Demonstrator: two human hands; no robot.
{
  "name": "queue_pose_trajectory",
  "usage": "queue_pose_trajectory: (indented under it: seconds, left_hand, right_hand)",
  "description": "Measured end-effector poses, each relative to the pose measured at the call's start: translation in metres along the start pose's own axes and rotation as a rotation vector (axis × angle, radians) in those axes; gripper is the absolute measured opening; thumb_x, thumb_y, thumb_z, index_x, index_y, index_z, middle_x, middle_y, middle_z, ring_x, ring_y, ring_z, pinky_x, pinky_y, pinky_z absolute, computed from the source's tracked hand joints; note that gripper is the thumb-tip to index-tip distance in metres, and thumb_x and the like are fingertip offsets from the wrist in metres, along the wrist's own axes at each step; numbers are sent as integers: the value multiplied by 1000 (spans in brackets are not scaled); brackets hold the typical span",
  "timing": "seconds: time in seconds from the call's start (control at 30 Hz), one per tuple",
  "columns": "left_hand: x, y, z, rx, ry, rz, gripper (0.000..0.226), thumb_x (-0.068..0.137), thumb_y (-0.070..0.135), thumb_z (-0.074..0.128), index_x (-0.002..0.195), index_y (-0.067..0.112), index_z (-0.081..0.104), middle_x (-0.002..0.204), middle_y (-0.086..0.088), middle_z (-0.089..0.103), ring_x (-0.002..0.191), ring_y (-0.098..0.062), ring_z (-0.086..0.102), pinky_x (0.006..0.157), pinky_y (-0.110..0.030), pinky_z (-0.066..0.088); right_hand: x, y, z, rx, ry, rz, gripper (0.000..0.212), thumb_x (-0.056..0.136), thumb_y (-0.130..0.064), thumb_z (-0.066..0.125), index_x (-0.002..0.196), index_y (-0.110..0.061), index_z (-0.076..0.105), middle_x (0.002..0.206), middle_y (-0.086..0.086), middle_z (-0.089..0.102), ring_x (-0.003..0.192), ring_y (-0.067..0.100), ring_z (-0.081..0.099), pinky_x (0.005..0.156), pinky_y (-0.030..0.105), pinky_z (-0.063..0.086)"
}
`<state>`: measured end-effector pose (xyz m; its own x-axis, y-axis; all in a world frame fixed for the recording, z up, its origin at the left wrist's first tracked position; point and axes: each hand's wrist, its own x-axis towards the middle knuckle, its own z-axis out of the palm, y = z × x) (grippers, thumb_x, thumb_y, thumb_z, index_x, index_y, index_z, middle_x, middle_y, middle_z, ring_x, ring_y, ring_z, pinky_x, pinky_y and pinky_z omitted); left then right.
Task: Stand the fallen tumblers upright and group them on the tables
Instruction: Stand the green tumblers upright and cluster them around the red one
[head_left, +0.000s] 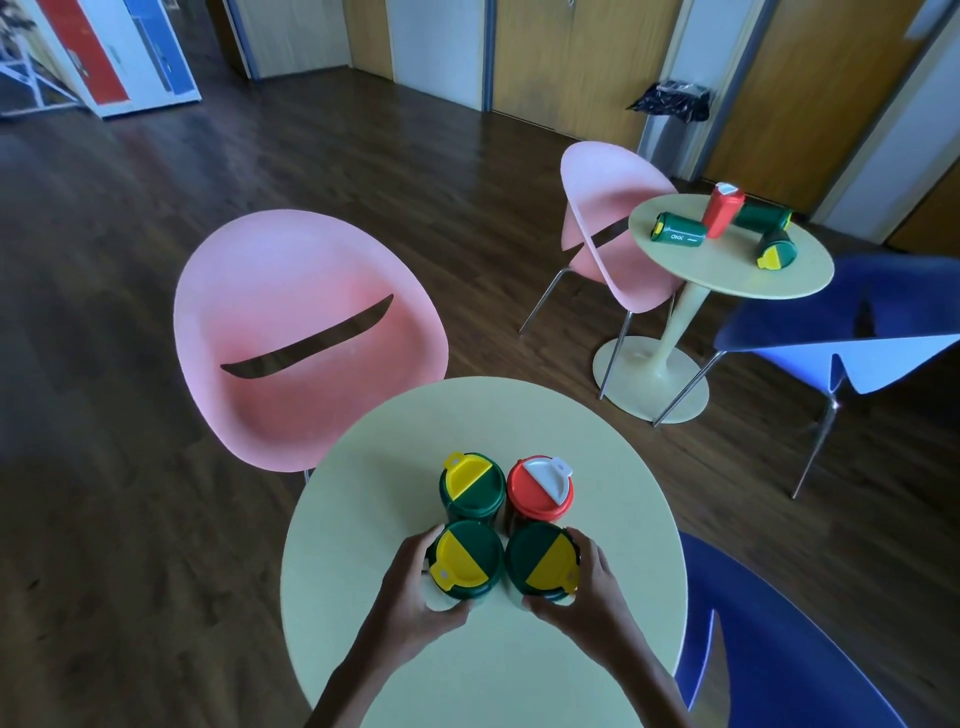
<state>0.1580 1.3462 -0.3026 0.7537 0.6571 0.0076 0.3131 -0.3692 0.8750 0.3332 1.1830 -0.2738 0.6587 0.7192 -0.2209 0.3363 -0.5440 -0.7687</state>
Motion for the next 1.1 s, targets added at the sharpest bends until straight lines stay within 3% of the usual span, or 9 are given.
queue_pose_trajectory:
  seconds: [0.17,0.27,0.4,0.53,0.8,1.1]
  left_hand:
    - [0,8,-2,61,31,-8,79,65,51,72,134,36,36,129,25,42,120,6,43,96,-19,44]
    - [-1,18,-5,130,104,0,71,75,59,59,135,23,44,129,15,48,121,1,44,97,-16,40]
    - [2,40,-14,257,167,75,54,80,54,51,122,20,55,118,8,58,112,-5,52,91,-14,40]
    - [4,60,-20,356,163,159,49,80,52,49,115,21,60,109,8,63,104,-9,57,85,-24,48]
    - [5,103,-12,441,-17,407,44,78,51,48,105,21,63,96,5,67,91,-16,63,72,-30,51]
    - [-54,170,41,406,-348,651,56,75,53,42,108,14,63,104,-6,66,99,-27,62,81,-37,51]
  right_hand:
    - [0,-5,-2,-34,15,26,86,71,-45,75,140,-22,29,128,-7,42,110,7,44,86,18,41]
    - [-1,-11,-7,-52,58,42,77,80,-51,65,141,-22,31,136,-4,42,118,12,48,90,30,46]
    - [-5,-20,-17,-161,146,3,55,86,-51,56,134,-27,42,133,-4,48,119,15,51,84,33,49]
    - [-18,-30,-27,-293,205,-7,47,88,-49,54,130,-29,48,131,-5,51,120,17,50,94,33,42]
    - [-85,-44,-60,-428,389,90,49,88,-52,51,131,-27,49,135,-3,51,125,19,46,102,36,36]
    - [-238,-30,-73,-354,628,386,47,87,-49,53,129,-26,50,129,-4,55,119,18,52,91,33,44]
